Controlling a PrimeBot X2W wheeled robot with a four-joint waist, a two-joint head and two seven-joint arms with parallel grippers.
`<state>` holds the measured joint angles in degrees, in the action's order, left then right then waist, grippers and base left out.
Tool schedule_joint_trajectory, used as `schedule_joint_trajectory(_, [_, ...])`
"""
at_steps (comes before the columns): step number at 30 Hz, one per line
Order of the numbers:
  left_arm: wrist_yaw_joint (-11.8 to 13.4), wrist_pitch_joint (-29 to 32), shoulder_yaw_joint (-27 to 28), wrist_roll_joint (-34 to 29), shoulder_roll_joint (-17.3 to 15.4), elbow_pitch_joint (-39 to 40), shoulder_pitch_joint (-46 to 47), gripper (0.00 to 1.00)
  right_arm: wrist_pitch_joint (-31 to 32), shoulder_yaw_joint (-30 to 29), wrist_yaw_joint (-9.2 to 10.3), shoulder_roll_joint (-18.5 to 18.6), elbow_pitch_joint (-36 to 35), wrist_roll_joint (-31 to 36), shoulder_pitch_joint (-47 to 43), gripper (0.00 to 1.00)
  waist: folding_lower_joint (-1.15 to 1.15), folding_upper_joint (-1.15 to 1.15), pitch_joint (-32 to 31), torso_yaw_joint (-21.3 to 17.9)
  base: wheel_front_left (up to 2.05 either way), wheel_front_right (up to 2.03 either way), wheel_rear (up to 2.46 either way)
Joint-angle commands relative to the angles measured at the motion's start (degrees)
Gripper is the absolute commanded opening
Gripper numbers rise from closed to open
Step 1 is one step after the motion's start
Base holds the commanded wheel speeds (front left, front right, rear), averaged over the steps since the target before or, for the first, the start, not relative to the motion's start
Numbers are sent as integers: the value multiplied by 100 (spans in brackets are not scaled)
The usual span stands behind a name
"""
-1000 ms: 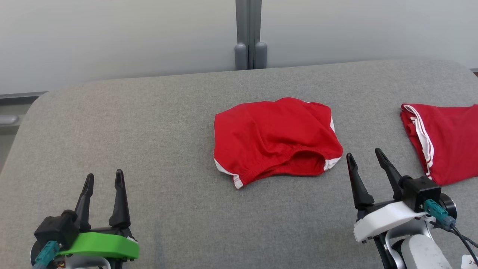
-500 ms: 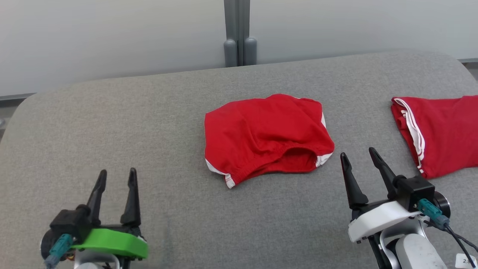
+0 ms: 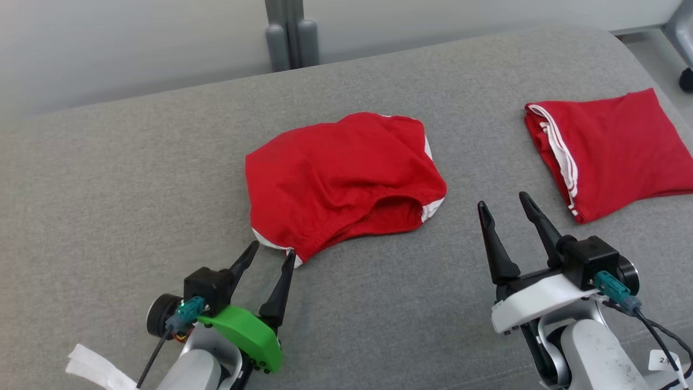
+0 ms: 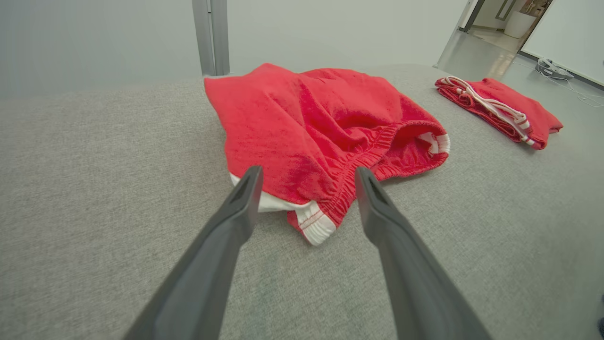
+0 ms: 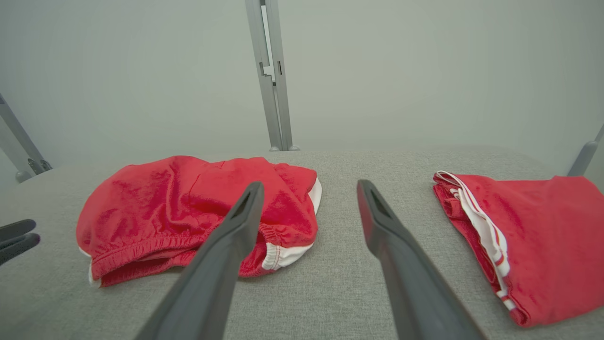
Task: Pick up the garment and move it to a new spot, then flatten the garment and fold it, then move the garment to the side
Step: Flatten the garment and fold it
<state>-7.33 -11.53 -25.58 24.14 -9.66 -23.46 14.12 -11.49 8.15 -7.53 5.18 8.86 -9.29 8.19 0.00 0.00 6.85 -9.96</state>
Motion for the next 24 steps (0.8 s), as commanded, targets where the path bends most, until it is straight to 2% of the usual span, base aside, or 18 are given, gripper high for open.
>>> schedule_joint_trajectory(1, [-22, 7, -75, -6, -57, -151, 165, 100, -53, 27, 9, -20, 9, 1, 76, 100, 0, 0, 265, -287, 0, 0, 0])
schedule_joint_trajectory(11, [-21, 91, -354, 163, -83, -1002, 534, 100, -158, 28, 9, -75, 129, 4, 133, 100, 0, 0, 430, -574, 0, 0, 0])
schedule_joint_trajectory(15, [180, 74, -332, 73, -61, -1275, 695, 100, -177, 26, 9, -85, 148, 31, 145, 100, 0, 0, 420, -607, 0, 0, 0])
schedule_joint_trajectory(16, [267, -6, -292, 61, -48, -1310, 749, 44, -180, 30, 10, -89, 156, 34, 148, 100, 0, 0, 413, -609, 0, 0, 0])
schedule_joint_trajectory(17, [331, -61, -243, 67, -31, -1321, 790, 0, -184, 32, 10, -90, 160, 35, 155, 100, 0, 0, 406, -609, 0, 0, 0])
schedule_joint_trajectory(21, [568, -285, -27, 15, -26, -1218, 958, 0, -189, 31, 10, -71, 185, 26, 161, 100, 0, 0, 367, -593, 0, 0, 0])
schedule_joint_trajectory(24, [548, -357, 135, -47, -30, -894, 1131, 0, -185, 22, 10, -63, 198, 27, 158, 100, 0, 0, 335, -567, 0, 0, 0])
